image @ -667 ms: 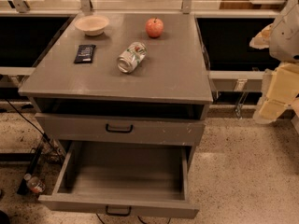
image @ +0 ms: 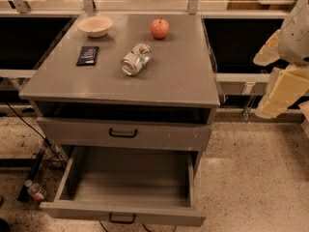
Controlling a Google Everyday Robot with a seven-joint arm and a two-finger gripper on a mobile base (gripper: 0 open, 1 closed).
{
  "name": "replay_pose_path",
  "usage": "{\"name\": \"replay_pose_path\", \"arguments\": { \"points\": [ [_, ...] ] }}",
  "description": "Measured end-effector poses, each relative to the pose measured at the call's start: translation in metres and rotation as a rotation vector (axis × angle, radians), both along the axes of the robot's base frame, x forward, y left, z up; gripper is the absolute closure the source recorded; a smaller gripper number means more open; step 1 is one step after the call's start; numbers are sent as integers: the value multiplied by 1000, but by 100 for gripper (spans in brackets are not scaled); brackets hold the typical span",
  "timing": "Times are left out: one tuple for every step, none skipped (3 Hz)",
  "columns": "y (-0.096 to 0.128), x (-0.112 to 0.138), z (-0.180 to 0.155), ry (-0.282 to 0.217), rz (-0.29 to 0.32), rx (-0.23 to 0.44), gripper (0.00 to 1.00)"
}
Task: Close middle drawer
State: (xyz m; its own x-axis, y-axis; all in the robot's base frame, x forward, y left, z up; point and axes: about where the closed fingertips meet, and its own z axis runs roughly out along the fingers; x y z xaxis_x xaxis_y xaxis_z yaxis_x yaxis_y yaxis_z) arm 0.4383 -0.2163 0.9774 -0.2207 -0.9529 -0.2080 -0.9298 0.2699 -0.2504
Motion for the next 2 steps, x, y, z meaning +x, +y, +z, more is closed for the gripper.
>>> {"name": "replay_pose_path", "arguments": {
  "points": [
    [0,0,0,0,0,0,51],
    [0,0,0,0,0,0,74]
  ]
}}
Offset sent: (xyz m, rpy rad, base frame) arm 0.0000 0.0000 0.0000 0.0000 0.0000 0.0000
